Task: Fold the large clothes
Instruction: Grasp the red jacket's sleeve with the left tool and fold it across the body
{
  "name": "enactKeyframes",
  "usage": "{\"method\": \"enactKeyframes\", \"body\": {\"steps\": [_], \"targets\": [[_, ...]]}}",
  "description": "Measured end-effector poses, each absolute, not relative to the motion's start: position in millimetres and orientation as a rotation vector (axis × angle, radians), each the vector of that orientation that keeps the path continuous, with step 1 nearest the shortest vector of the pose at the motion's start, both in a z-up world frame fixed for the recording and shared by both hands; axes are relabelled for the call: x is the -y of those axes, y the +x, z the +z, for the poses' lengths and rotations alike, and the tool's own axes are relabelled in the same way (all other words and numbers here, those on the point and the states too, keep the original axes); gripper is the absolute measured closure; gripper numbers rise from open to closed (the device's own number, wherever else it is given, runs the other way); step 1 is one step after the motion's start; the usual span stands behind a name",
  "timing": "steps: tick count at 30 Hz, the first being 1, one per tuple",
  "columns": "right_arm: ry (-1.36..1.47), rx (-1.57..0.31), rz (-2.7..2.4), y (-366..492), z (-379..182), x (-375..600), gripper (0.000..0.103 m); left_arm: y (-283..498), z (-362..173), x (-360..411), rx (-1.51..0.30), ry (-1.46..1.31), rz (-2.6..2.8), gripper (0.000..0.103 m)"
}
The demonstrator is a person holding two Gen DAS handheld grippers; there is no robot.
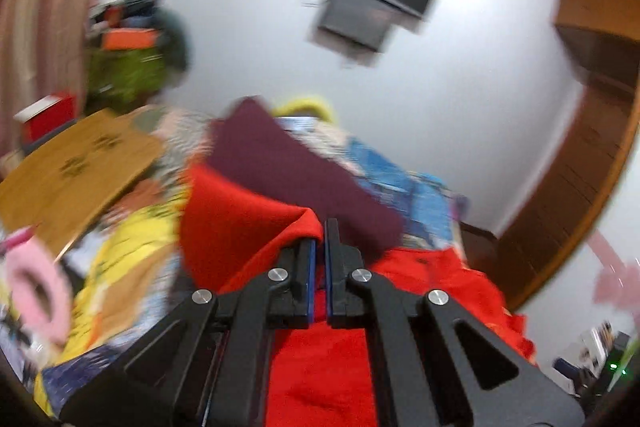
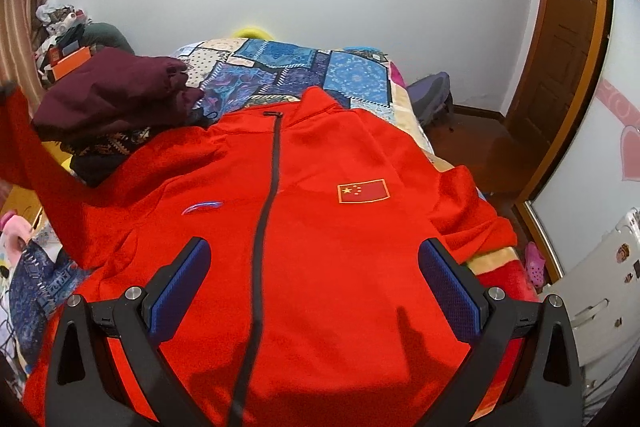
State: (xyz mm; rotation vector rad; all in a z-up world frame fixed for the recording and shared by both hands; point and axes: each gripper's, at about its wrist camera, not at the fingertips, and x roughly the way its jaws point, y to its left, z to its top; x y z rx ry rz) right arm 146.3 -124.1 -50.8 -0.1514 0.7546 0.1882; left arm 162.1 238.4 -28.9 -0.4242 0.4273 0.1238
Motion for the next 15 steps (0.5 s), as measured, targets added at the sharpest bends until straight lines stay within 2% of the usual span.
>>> {"method": "enactKeyframes", "body": {"steps": [6,15], "targets": [[-0.105,-0.757,0.192,150.3,-51.9,142.6,0.000,219.7,-29.8,-155.9,-0.524,-0.385,-0.047,0.101],[-0.056,-0.799,0.128,158.8,-61.3,181.6,0.000,284.1,-90.1,-21.0,-0.815,-0.269,-0.289,0.101]]}}
